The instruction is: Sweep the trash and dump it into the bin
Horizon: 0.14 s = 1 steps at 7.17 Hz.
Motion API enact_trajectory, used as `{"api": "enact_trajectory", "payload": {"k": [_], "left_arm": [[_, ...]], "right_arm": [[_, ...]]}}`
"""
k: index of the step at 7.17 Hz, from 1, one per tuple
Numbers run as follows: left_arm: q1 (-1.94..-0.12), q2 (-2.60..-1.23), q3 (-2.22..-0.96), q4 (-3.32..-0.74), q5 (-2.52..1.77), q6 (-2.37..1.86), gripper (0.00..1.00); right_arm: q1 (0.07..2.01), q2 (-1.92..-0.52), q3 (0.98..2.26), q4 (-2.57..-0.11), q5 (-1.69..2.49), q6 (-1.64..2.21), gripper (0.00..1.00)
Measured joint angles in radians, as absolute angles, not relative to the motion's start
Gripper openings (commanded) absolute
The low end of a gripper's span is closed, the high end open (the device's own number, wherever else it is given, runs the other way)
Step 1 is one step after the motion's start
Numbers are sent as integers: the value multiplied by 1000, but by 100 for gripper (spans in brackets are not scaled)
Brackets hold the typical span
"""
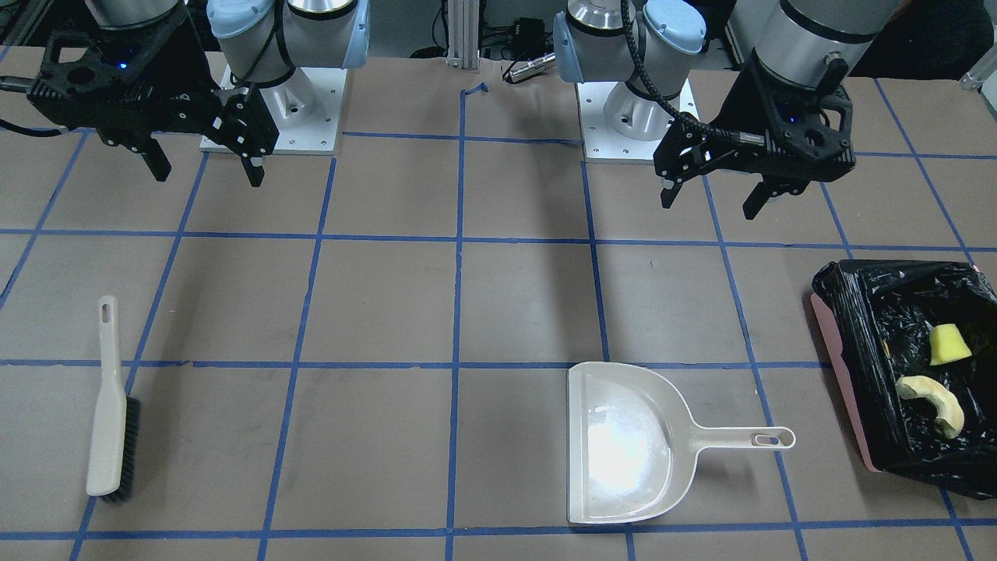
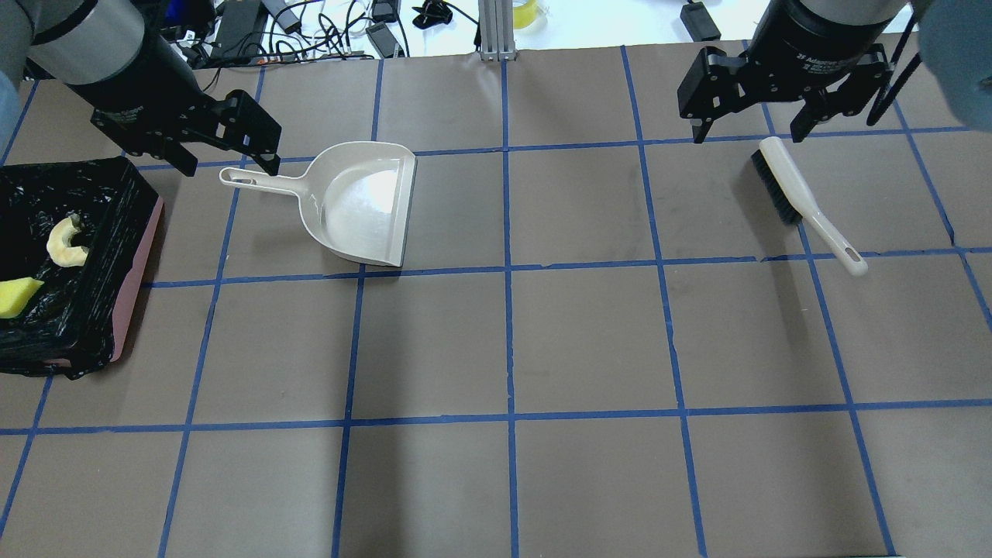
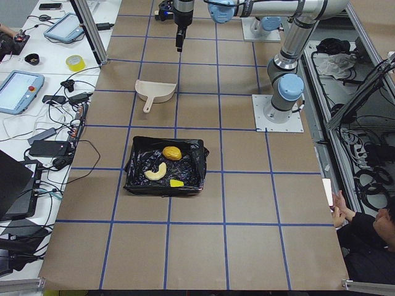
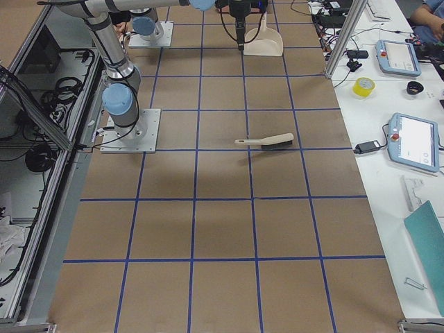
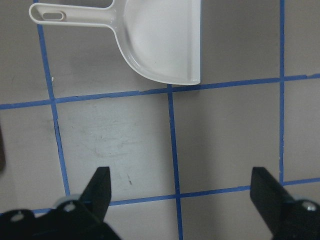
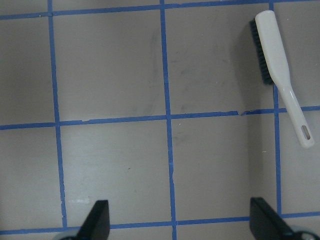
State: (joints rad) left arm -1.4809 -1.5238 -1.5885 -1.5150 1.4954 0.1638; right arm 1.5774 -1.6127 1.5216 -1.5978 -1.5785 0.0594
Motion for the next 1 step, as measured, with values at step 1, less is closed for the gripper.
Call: {"api": "enact_trajectory", "payload": {"k": [1], "left_arm": [[-1481,-1515,-1597,-1513,1498,169,100]], "right_arm": [[1576,-1612,1522,-1597,-1578,59,100]]}}
